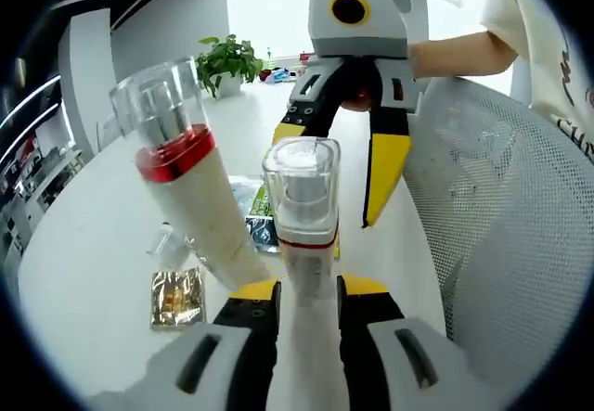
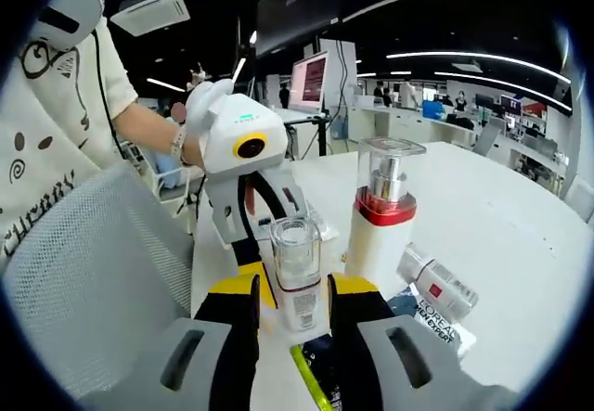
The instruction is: Arrange the skincare products in the storage area until every visible bottle or jar stands upright without overlapping.
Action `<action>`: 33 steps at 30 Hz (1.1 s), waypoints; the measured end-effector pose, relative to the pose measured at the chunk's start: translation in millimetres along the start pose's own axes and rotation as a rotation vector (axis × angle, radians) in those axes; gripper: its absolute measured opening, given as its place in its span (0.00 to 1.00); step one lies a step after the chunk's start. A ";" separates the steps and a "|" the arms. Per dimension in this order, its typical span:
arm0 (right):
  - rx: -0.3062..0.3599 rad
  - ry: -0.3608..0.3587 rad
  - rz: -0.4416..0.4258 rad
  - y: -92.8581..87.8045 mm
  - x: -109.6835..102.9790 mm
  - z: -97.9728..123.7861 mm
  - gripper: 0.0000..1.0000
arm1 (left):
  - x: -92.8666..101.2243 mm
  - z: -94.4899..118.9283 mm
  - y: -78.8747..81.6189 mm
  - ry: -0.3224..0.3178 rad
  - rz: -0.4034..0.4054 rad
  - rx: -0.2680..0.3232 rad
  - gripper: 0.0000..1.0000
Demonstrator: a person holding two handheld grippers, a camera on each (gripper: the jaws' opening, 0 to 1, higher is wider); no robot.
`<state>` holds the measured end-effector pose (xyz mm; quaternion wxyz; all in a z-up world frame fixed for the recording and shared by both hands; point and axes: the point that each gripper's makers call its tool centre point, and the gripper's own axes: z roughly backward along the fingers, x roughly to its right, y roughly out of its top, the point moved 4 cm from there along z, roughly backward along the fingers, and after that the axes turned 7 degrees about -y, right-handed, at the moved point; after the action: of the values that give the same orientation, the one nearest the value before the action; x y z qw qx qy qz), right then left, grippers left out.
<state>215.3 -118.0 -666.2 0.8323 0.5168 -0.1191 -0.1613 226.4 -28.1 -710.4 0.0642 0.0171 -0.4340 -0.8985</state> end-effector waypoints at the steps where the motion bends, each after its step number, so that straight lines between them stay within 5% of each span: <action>1: -0.009 -0.005 0.004 -2.2 1.8 1.5 0.28 | -1.8 1.0 -1.5 0.006 0.004 -0.002 0.23; 5: -0.059 0.002 0.030 -9.5 4.2 10.0 0.27 | -11.3 6.9 -7.1 0.036 0.022 -0.005 0.22; 15: -0.078 -0.152 0.048 -9.6 40.3 5.3 0.18 | -37.6 5.4 -4.4 0.139 0.037 -0.015 0.16; 33: -0.130 -0.162 0.026 -19.0 47.6 -28.8 0.12 | -44.0 -6.5 6.7 0.153 0.004 -0.013 0.09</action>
<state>266.8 -120.8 -694.4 0.8536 0.4456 -0.1818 -0.1993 271.2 -31.5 -710.3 0.0994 0.0846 -0.4221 -0.8971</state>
